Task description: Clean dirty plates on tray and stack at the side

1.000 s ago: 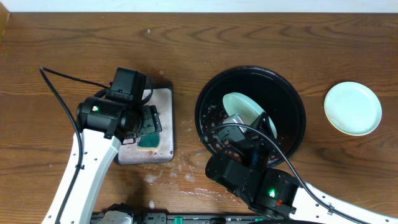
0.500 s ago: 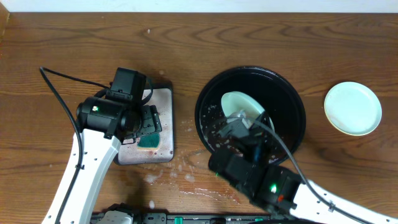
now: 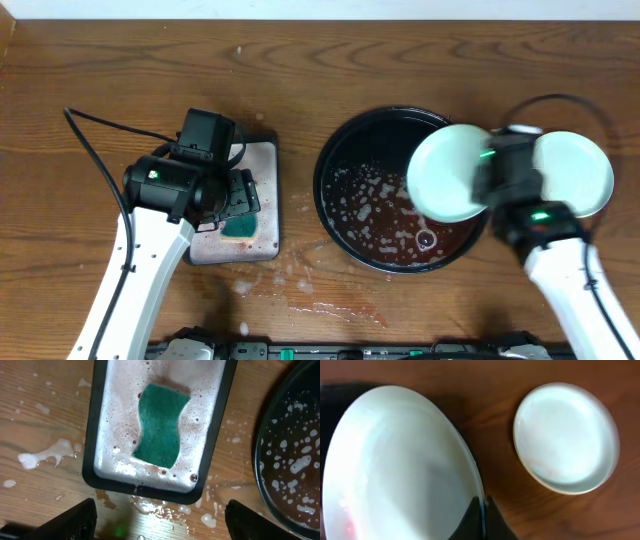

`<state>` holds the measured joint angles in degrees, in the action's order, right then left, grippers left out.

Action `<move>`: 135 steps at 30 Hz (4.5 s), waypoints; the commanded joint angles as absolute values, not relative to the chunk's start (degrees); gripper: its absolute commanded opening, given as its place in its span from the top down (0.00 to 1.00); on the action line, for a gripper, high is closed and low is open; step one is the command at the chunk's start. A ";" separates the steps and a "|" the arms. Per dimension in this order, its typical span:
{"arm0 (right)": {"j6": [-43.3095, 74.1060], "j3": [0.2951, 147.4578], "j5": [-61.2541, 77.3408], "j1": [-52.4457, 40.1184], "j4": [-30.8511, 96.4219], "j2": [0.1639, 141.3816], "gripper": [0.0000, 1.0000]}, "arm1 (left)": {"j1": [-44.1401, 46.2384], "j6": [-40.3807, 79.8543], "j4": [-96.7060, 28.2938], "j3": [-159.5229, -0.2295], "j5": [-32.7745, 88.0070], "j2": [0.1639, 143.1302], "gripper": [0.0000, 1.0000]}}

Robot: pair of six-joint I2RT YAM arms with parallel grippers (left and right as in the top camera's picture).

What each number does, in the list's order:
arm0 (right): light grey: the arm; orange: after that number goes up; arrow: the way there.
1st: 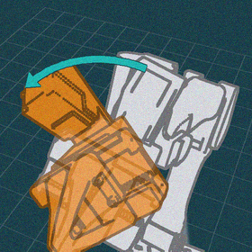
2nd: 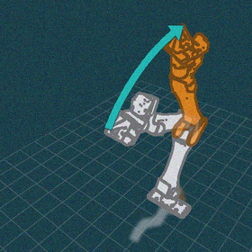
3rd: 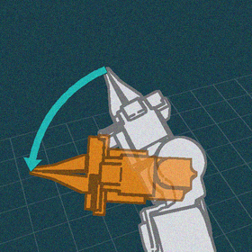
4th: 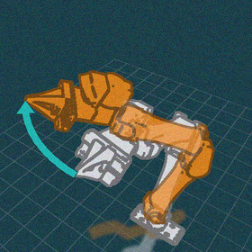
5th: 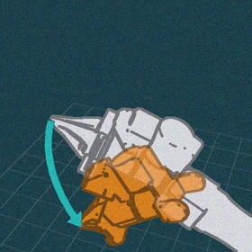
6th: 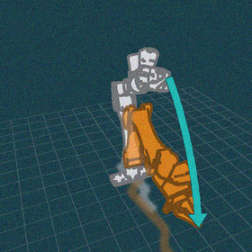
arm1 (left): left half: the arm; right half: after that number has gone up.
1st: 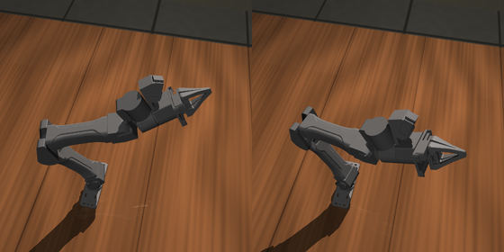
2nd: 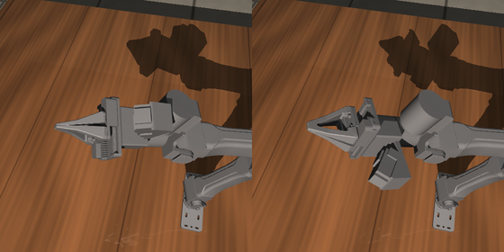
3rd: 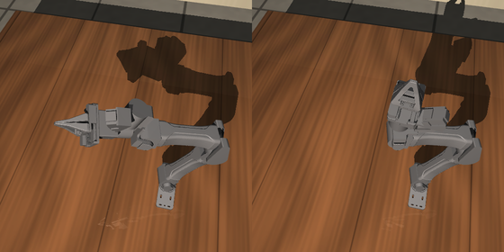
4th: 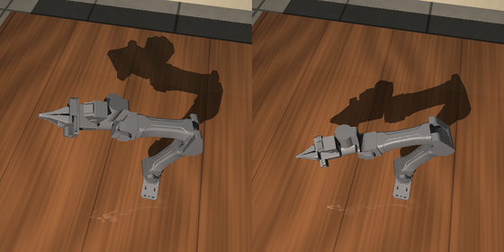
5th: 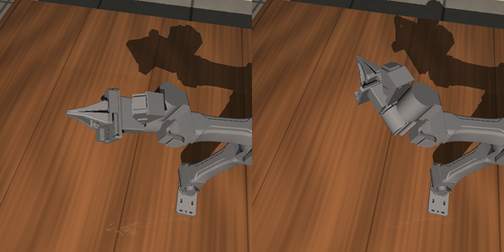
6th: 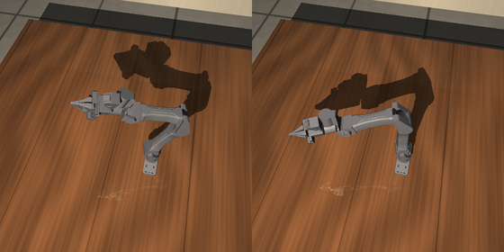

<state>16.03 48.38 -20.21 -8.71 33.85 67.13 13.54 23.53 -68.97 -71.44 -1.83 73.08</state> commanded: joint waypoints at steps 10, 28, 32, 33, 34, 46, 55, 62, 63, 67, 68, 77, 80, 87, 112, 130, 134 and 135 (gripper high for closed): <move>27.42 49.39 3.22 31.94 22.04 74.24 0.99 | 13.30 23.14 -69.17 -71.90 -1.93 72.97 0.18; 24.34 50.22 28.97 32.53 19.62 72.31 0.55 | 13.30 23.16 -69.17 -71.90 -1.93 72.97 0.17; 20.91 50.22 37.12 22.33 22.59 59.72 0.56 | 13.30 23.14 -69.17 -71.90 -1.93 72.97 0.17; 19.84 50.22 37.65 19.31 23.73 56.99 0.56 | 13.30 23.16 -69.17 -71.90 -1.93 72.97 0.17; 19.22 50.22 37.56 16.25 25.04 54.43 0.54 | 13.30 23.16 -69.17 -71.90 -1.93 72.97 0.17; 18.72 50.19 37.95 -5.74 31.14 38.70 0.01 | 13.30 23.14 -69.17 -71.90 -1.93 72.97 0.17; 2.13 45.52 20.14 -9.04 30.50 34.89 0.01 | 13.30 23.16 -69.17 -71.90 -1.93 72.97 0.17; 2.04 30.35 13.50 -9.41 29.10 19.64 0.01 | 13.30 23.16 -69.17 -71.90 -1.93 72.97 0.17; 2.04 27.68 13.52 -9.37 28.62 17.10 0.01 | 13.30 23.16 -69.17 -71.90 -1.93 72.97 0.17; 2.04 17.12 13.52 -9.37 22.90 7.68 0.01 | 13.30 23.14 -69.17 -71.90 -1.93 72.97 0.17; 2.04 14.90 13.52 -9.37 21.37 5.61 0.01 | 13.30 23.14 -69.17 -71.90 -1.93 72.97 0.17; 2.07 0.14 13.52 -9.43 2.39 0.27 0.01 | 13.30 23.14 -69.19 -71.90 -1.93 72.97 0.17; 2.04 0.32 13.54 -9.43 2.61 0.27 0.01 | 13.30 23.16 -69.19 -71.90 -1.93 72.97 0.17; 2.07 0.32 13.54 -9.43 3.03 0.38 0.01 | 13.30 23.16 -69.17 -71.90 -1.93 72.97 0.17; 2.07 0.32 13.54 -9.43 3.03 0.38 0.01 | 12.71 22.26 -46.30 -58.89 -8.19 58.13 0.17; 2.04 0.32 13.54 -9.43 3.03 0.38 0.01 | 3.62 22.28 -15.51 -15.55 -6.46 7.01 0.17; 2.04 0.32 13.54 -9.43 3.03 0.38 0.01 | 3.16 22.33 -14.70 -10.26 -6.46 0.03 0.17; 2.07 0.32 13.54 -9.43 3.03 0.38 0.01 | 3.16 22.33 -13.10 -9.21 -6.46 0.58 0.17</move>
<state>2.68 0.51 13.65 -8.97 2.94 0.69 3.55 22.65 -15.31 -12.23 -6.55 2.09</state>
